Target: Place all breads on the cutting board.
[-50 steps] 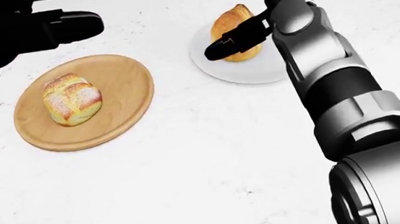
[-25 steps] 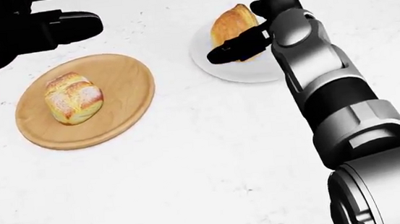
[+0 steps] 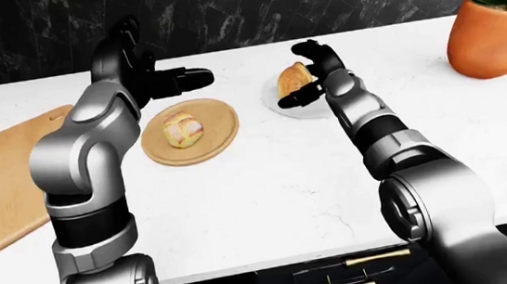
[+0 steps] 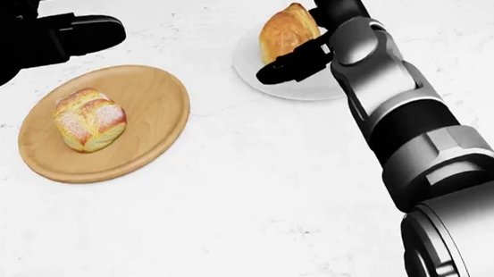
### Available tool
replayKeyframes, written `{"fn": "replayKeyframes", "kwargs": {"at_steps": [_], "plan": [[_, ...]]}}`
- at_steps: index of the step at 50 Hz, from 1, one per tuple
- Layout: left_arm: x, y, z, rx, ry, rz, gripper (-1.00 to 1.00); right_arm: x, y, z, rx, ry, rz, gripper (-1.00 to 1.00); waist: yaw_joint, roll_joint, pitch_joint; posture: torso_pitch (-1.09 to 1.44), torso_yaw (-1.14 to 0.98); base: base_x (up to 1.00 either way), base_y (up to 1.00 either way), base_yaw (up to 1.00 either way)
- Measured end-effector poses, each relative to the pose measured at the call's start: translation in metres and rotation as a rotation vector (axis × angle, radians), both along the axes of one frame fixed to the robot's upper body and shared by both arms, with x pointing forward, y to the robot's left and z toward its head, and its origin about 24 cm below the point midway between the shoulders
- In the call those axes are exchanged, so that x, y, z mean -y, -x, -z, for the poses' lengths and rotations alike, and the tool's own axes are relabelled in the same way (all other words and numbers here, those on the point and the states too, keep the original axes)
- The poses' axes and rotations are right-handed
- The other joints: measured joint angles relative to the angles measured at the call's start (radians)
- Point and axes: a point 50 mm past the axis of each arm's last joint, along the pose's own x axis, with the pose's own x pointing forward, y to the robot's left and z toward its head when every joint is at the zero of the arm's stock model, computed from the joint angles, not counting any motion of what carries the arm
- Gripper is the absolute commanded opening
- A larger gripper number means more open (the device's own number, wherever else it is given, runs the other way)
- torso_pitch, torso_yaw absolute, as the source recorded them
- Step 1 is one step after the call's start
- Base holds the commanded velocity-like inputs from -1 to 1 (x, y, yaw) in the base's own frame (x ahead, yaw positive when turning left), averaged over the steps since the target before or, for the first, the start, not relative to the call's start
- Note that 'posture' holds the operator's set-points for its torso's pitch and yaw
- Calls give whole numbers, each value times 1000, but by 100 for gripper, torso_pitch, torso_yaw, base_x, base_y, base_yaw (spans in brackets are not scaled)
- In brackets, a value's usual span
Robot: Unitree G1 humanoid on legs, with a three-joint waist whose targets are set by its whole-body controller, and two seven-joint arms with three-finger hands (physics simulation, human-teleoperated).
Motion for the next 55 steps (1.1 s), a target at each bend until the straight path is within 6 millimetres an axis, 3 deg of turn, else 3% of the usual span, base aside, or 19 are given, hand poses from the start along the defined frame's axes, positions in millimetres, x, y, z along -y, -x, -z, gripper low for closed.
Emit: {"fn": "replayKeyframes", "kwargs": {"at_steps": [1,3,22,25,30,41,43,44,51,55], "plan": [[0,0,0,0,0,-1,100,0,0,0,-1,0,0,52,0,0,0,0,0,0,0,0],[0,0,1,-2,1,-2,100,-1,0,1,-2,1,0,33,0,0,0,0,0,0,0,0],[1,2,3,-3,4,2,100,-3,0,1,16,24,5,30,-2,0,-2,0,0,0,0,0],[1,1,3,-3,6,1,100,-3,0,1,21,30,9,-1,-2,0,-2,0,0,0,0,0],[1,2,4,-4,7,1,100,-3,0,0,28,31,11,4,-2,0,-2,0,0,0,0,0],[1,2,5,-5,10,1,100,-3,0,0,38,47,13,-4,-2,0,-2,0,0,0,0,0],[0,2,4,-4,10,0,100,-3,0,-1,39,52,16,-40,-2,0,-1,0,0,0,0,0],[1,2,4,-3,11,0,100,-3,0,-1,39,53,19,-47,-1,0,0,0,0,0,0,0],[1,2,4,0,12,2,100,-2,-1,-6,48,48,33,-58,-1,0,1,0,0,0,0,0],[2,2,8,-5,12,4,100,-2,-1,-9,51,14,47,-85,-1,1,3,0,0,0,0,0]]}}
